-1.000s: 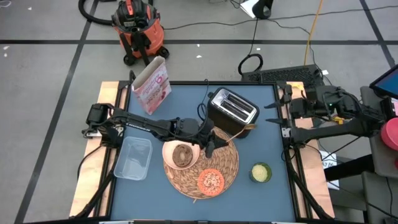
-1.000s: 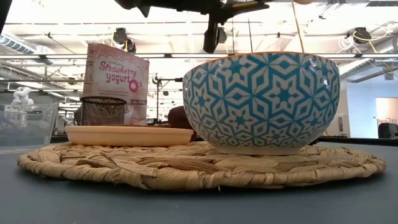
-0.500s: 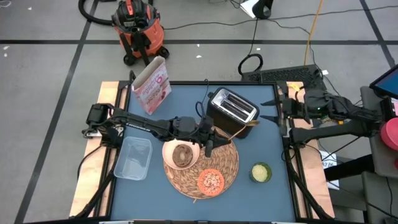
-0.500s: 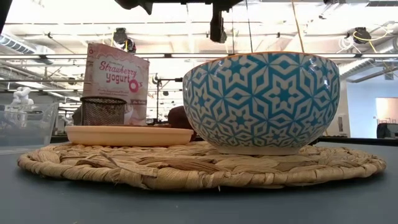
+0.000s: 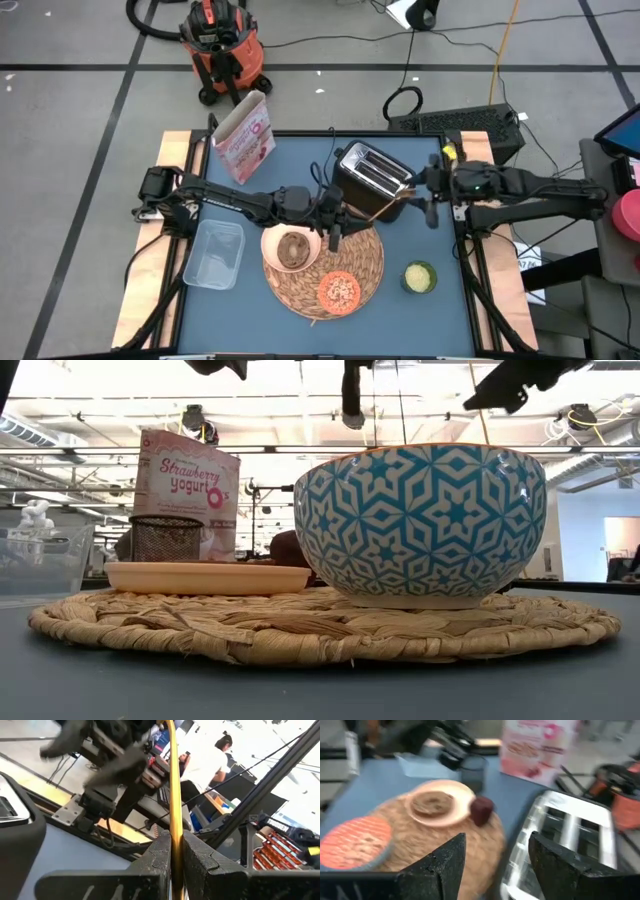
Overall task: Arrange a breakfast setting
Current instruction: Put the gold spoon on the placemat beside the orange bowl
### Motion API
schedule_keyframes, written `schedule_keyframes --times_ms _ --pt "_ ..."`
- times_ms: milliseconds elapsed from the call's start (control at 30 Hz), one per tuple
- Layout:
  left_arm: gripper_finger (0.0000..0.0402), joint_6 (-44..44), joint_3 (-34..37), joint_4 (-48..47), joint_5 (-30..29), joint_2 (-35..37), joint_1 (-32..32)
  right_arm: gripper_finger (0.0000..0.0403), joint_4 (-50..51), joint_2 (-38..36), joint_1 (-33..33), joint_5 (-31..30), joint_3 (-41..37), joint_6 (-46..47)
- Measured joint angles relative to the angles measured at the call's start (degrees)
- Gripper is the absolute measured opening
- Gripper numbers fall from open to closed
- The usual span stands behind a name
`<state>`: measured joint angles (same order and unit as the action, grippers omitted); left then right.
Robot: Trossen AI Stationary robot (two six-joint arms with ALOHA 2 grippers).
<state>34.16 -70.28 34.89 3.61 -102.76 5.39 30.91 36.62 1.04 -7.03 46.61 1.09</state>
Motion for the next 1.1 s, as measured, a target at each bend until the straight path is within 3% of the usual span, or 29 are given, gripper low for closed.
schedule_keyframes --times_ms 200,500,1000,1100 --pt "0.0028 -1.77 0.0 -0.04 -1.33 0.0 0.0 0.0206 -18.96 0.0 -0.02 9.73 -8.84 -0.13" --pt "0.0028 -3.93 0.0 2.63 -1.74 0.0 0.0 0.0206 -38.21 -0.02 -0.02 10.23 -15.66 0.23" --pt "0.0028 -5.56 0.0 2.93 -2.16 0.0 0.0 0.0206 -48.85 -0.02 -0.02 10.41 -16.68 3.88" --pt "0.0028 -5.56 0.0 2.69 -2.17 0.0 0.0 0.0206 -50.52 0.0 0.0 12.86 -16.68 5.5"
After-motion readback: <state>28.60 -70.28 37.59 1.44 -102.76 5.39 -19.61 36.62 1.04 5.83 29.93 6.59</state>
